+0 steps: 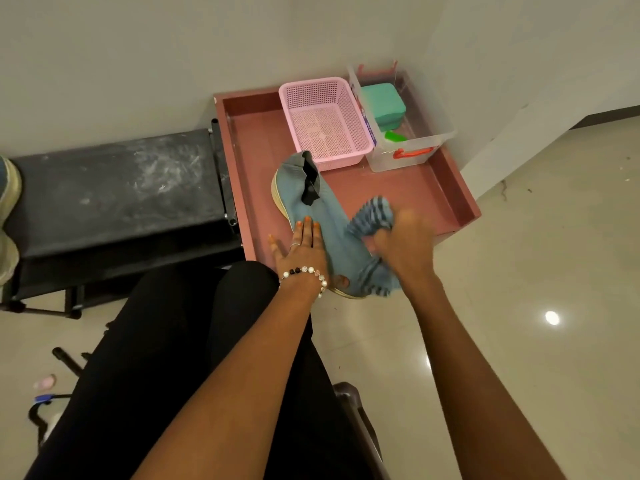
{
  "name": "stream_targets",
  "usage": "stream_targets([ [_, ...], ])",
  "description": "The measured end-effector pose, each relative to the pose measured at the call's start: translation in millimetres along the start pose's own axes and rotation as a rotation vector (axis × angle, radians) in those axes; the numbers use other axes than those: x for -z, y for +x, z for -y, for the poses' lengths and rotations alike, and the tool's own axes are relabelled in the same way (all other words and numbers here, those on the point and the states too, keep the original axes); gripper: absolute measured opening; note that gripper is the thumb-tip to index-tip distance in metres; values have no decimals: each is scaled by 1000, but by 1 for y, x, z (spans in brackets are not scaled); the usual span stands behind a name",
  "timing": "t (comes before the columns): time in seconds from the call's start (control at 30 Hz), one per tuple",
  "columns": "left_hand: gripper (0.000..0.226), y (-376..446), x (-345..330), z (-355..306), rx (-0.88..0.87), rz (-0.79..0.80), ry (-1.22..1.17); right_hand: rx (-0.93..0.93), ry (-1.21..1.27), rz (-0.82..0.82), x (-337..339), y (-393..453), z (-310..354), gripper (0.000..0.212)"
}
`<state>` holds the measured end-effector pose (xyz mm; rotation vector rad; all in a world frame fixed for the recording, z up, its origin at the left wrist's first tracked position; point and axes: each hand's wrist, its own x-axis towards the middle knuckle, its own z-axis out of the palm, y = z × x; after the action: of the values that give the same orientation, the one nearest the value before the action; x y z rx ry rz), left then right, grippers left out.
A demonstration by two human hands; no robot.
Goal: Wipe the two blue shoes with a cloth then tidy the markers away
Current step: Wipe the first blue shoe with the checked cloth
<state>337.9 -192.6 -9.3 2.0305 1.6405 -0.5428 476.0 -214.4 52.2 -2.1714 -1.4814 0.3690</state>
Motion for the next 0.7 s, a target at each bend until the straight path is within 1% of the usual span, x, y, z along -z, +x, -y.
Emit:
stream_targets([
  [0.03,127,-2,2,-1,2,-18,17,36,12,-138,-2,9,11,19],
  [0.07,125,-3,2,-2,5,-38,38,131,-26,-246,-8,16,19,24],
  [0.1,123,-4,2,-2,11,-53,56,273,-93,-283,-19,22,24,30],
  [0.13,120,-4,1,-2,17,-64,73,413,-216,-200,-32,25,26,37],
  [0.17,116,-5,0,-2,23,-71,91,509,-365,-36,-48,24,24,44],
  [0.2,110,-6,-1,-1,29,-79,118,569,-500,126,-63,22,18,49],
  [0.23,103,-8,-1,-1,32,-84,148,616,-583,237,-74,17,11,50],
  [0.27,102,-9,0,-1,38,-80,169,626,-624,297,-79,12,2,52],
  [0.33,112,-7,0,0,61,-58,171,612,-702,384,-77,5,-9,60],
  [0.37,113,-6,0,0,78,-47,164,611,-729,430,-74,1,-12,63],
  [0.4,107,-5,-1,0,86,-40,160,602,-750,456,-70,-7,-16,63],
  [0.47,90,-2,-5,0,97,-42,169,589,-778,390,-60,-24,-28,55],
  [0.5,88,-1,-6,0,102,-35,169,577,-795,396,-57,-34,-33,51],
  [0.53,89,-1,-5,0,105,-17,164,559,-801,434,-57,-43,-39,49],
  [0.6,94,-2,-4,-2,104,10,147,577,-832,457,-56,-47,-42,50],
  [0.7,103,-2,-5,-3,106,33,120,591,-896,437,-61,-31,-32,62],
])
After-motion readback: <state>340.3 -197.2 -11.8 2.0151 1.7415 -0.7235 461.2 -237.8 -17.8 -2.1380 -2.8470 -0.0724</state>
